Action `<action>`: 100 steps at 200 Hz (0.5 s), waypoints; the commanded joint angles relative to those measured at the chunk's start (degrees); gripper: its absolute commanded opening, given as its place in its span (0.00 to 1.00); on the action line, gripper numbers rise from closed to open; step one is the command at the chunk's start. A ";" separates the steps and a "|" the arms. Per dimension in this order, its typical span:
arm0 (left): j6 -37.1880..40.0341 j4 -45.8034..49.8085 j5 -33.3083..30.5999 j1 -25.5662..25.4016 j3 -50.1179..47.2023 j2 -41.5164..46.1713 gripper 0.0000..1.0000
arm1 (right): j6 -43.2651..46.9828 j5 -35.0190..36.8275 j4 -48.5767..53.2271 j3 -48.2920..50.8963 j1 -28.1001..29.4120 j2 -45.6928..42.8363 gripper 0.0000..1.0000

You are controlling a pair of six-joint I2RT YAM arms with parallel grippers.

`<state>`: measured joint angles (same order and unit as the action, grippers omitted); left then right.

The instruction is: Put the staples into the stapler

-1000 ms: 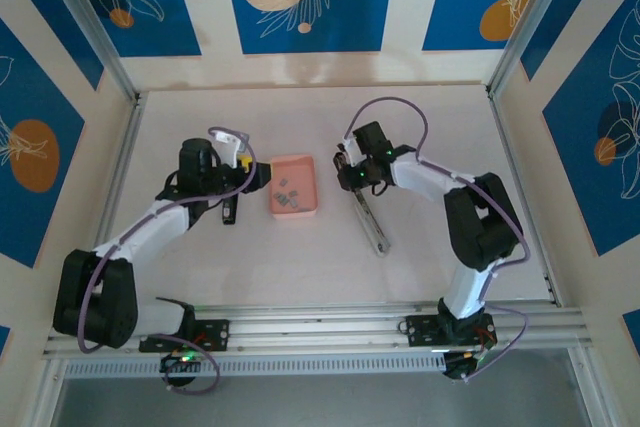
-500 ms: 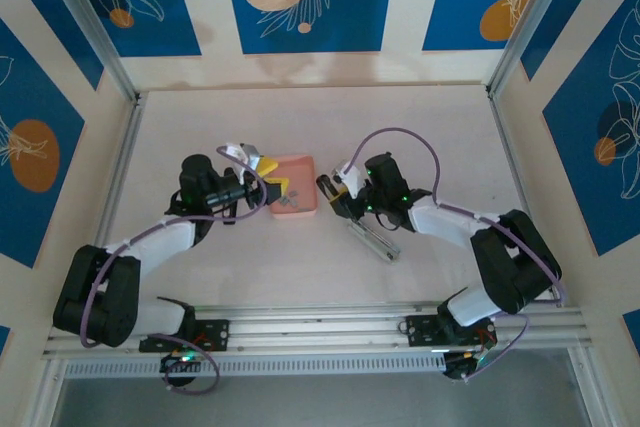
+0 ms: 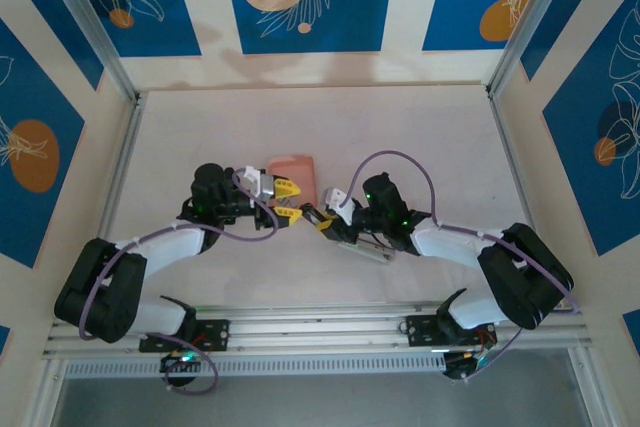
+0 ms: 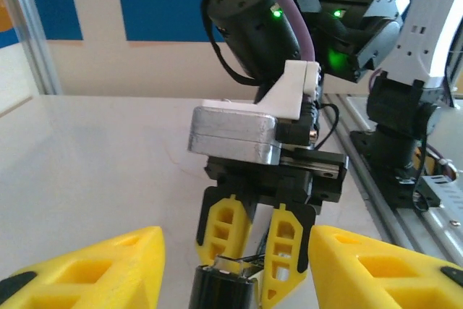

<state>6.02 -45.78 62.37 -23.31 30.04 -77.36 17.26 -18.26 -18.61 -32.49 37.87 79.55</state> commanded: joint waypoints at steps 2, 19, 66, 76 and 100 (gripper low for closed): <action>5.53 2.13 3.79 -0.98 -0.33 -0.41 0.56 | 1.18 -3.52 -5.44 0.47 0.73 -1.94 0.24; 8.92 6.98 3.23 -1.62 0.18 0.17 0.56 | 0.19 -4.48 -7.32 0.98 0.81 -2.08 0.24; 16.30 17.88 0.18 -3.04 1.58 1.60 0.56 | -0.07 -6.82 -8.81 0.89 1.40 -2.25 0.24; 16.37 17.77 0.06 -3.24 1.56 1.50 0.56 | 0.05 -7.16 -8.97 0.77 1.53 -2.31 0.24; 16.11 17.47 0.11 -3.57 1.51 1.07 0.55 | 0.32 -7.47 -8.96 0.75 1.90 -2.52 0.24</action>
<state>19.22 -30.44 61.89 -26.13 30.26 -76.99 17.28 -22.98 -23.62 -31.59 39.16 79.26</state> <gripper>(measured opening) 0.557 0.247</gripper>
